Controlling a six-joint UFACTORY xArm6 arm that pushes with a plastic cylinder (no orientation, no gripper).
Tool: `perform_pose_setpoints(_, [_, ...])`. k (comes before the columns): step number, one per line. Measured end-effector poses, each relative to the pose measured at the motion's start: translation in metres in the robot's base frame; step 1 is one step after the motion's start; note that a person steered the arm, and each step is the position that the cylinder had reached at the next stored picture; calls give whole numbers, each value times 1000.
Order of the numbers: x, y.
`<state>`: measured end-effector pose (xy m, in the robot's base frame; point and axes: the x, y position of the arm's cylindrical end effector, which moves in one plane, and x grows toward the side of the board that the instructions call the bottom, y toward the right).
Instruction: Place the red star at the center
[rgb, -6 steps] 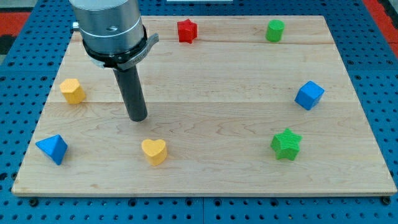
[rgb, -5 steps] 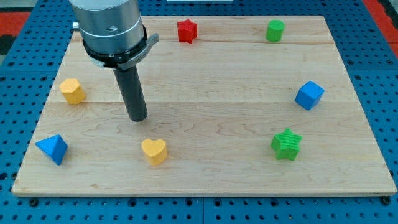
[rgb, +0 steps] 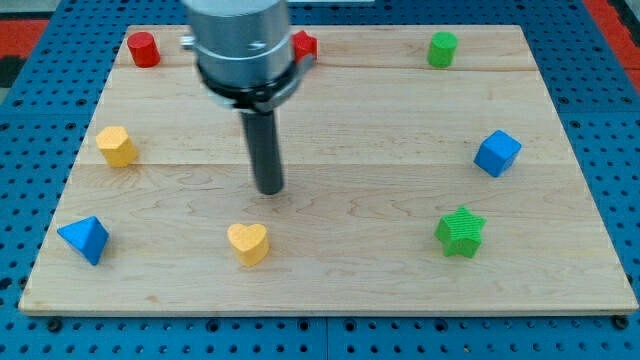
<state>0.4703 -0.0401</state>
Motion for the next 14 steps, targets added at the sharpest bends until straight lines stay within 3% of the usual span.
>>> perform_pose_setpoints(3, [-103, 23])
perform_pose_setpoints(5, [-137, 12])
perform_pose_setpoints(10, [-137, 45])
perform_pose_setpoints(14, [-137, 124])
